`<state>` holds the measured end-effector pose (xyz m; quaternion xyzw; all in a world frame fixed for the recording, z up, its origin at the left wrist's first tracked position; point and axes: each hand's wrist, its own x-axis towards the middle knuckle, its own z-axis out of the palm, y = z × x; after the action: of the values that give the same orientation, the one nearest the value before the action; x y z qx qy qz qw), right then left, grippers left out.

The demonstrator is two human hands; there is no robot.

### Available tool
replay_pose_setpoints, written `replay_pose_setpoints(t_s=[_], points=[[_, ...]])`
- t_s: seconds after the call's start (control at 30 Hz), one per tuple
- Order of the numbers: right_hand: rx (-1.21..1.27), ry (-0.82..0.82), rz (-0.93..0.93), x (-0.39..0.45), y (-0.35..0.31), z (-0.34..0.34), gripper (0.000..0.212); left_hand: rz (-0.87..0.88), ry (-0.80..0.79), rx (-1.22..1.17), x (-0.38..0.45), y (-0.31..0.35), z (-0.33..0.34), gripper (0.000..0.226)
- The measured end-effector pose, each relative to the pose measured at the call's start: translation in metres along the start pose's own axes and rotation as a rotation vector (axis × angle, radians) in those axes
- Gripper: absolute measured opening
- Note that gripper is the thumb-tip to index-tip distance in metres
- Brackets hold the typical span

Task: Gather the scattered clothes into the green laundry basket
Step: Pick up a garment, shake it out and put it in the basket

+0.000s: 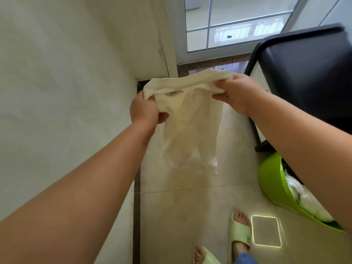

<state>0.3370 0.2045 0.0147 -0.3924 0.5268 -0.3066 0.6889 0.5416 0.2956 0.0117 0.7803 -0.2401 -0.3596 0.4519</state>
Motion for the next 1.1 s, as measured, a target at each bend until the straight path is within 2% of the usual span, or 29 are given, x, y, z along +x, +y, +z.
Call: replay_pose_setpoints(t_s=[0.07, 0.1, 0.2, 0.3, 0.37, 0.4, 0.47, 0.53, 0.6, 0.73, 0.77, 0.83, 0.9, 0.97, 1.0, 1.1], points=[[-0.346, -0.103, -0.118, -0.016, 0.005, -0.007, 0.03, -0.063, -0.085, -0.129, -0.01, -0.006, 0.008, 0.013], [-0.589, -0.08, -0.194, -0.02, 0.006, -0.007, 0.028, -0.03, -0.136, -0.094, -0.011, -0.01, 0.01, 0.01], [-1.085, 0.188, -0.441, -0.028, 0.019, -0.016, 0.02, 0.141, -0.251, 0.149, -0.024, -0.021, 0.018, 0.04], [-1.344, 0.396, -0.463, -0.035, 0.027, -0.019, 0.015, 0.158, -0.321, 0.177, -0.04, -0.026, 0.032, 0.057], [-1.532, 0.471, -0.457, -0.04, 0.029, -0.015, 0.016, 0.141, -0.395, 0.155, -0.051, -0.03, 0.043, 0.063], [-1.556, 0.472, -0.436, -0.041, 0.03, -0.017, 0.019, 0.135, -0.423, 0.151, -0.058, -0.032, 0.052, 0.067], [-1.424, 0.353, -0.328, -0.043, 0.027, -0.015, 0.023, 0.109, -0.461, 0.144, -0.069, -0.039, 0.07, 0.072], [-1.116, 0.179, -0.145, -0.045, 0.023, -0.013, 0.027, 0.094, -0.492, 0.156, -0.08, -0.046, 0.09, 0.069], [-0.719, 0.034, -0.012, -0.054, 0.017, -0.013, 0.026, 0.13, -0.446, 0.204, -0.088, -0.047, 0.11, 0.064], [-0.32, -0.315, -0.132, -0.068, 0.008, -0.046, 0.027, 0.135, -0.206, -0.035, -0.086, -0.031, 0.116, 0.04], [-0.32, -0.306, -0.153, -0.07, 0.011, -0.059, 0.028, 0.115, -0.2, -0.091, -0.083, -0.025, 0.114, 0.036], [-0.488, -0.102, -0.179, -0.067, 0.029, -0.091, 0.034, 0.094, -0.238, -0.154, -0.082, -0.011, 0.113, 0.035], [-0.793, 0.045, -0.054, -0.059, 0.057, -0.121, 0.068, 0.068, -0.345, -0.264, -0.084, 0.004, 0.115, 0.038], [-1.023, -0.012, 0.079, -0.055, 0.087, -0.14, 0.107, 0.023, -0.519, -0.36, -0.09, 0.023, 0.12, 0.044], [-1.058, -0.04, 0.085, -0.053, 0.098, -0.147, 0.116, 0.002, -0.618, -0.378, -0.094, 0.033, 0.124, 0.048], [-0.961, -0.109, 0.001, -0.048, 0.123, -0.153, 0.116, -0.056, -0.873, -0.393, -0.104, 0.059, 0.133, 0.051]])
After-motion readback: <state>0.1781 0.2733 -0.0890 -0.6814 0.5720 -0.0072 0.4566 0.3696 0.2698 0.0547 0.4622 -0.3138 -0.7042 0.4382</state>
